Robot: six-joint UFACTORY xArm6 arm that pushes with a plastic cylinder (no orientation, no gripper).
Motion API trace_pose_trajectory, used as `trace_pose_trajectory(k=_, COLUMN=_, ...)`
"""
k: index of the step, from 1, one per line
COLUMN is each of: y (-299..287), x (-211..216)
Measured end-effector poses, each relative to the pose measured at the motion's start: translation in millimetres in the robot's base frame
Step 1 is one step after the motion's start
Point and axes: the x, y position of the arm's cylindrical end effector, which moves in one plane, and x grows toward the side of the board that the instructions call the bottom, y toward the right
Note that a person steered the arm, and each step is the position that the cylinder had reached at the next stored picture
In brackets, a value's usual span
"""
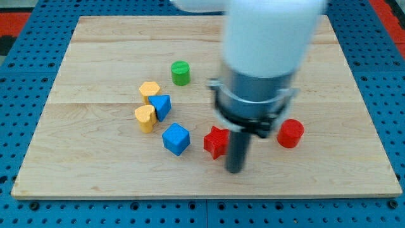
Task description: Move the red star into green star
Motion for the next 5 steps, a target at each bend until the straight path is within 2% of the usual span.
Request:
trace_pose_trajectory(k=1, y=-20.7, x=-29.1)
trace_pose_trajectory(k=4, y=22.6, x=-161.7)
trace_pose_trajectory(k=5, y=126.7, x=-146.1)
